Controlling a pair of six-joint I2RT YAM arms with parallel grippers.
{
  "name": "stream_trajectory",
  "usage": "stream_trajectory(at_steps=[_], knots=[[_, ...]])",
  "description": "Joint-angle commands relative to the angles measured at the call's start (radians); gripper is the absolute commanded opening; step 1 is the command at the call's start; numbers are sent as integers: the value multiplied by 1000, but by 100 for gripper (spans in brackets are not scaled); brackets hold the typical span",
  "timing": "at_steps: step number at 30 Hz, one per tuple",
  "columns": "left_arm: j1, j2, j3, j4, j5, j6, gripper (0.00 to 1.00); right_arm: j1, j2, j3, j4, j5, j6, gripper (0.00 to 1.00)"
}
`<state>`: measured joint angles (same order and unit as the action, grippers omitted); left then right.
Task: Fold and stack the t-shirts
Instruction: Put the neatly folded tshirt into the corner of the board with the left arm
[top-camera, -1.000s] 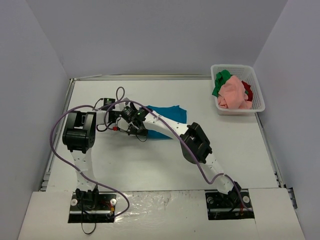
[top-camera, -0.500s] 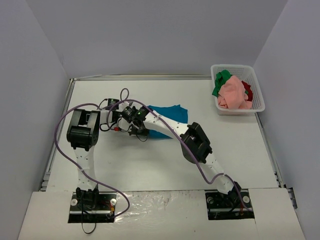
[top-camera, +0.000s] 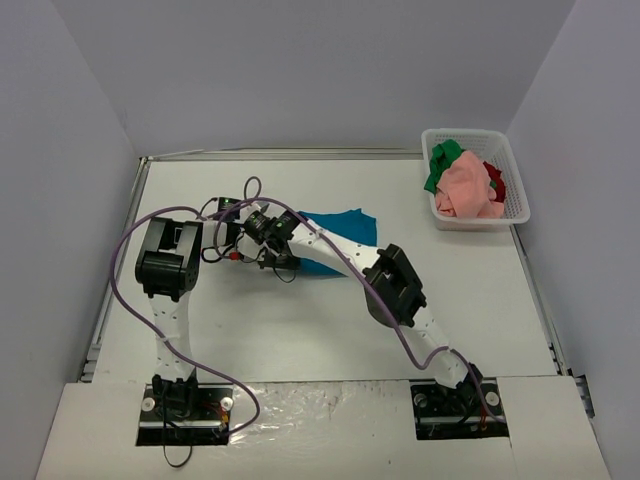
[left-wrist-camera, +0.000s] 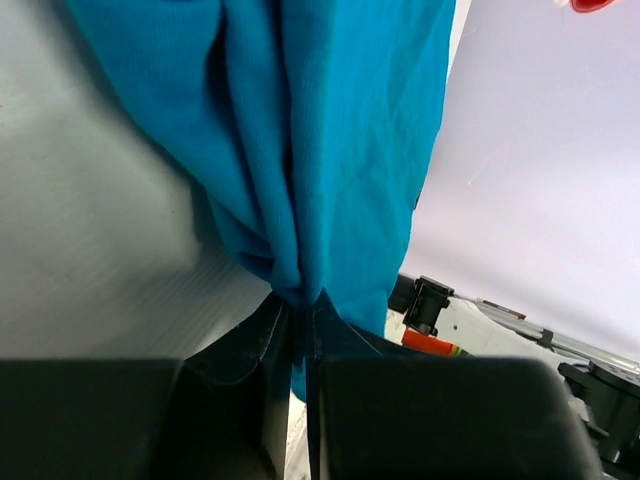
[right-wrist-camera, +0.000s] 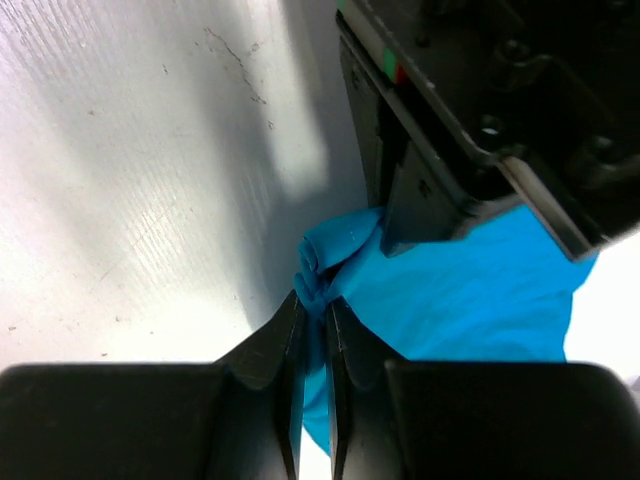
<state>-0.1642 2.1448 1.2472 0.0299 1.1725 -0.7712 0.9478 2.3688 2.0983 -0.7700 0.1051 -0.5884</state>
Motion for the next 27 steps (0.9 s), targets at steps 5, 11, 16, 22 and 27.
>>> stream_trajectory(at_steps=[5, 11, 16, 22, 27], knots=[[-28, -28, 46, -36, 30, 47, 2, 0, -189, -65, 0, 22, -11, 100], [-17, -20, 100, -209, 3, 165, 2, -35, -463, -372, -5, -94, -65, 100], [8, -22, 149, -337, -37, 289, 2, -179, -617, -563, -23, -177, -93, 100], [31, -20, 259, -539, -147, 458, 2, -405, -680, -659, -22, -283, -74, 100], [51, -57, 349, -685, -319, 579, 2, -452, -663, -699, -15, -346, -42, 100]])
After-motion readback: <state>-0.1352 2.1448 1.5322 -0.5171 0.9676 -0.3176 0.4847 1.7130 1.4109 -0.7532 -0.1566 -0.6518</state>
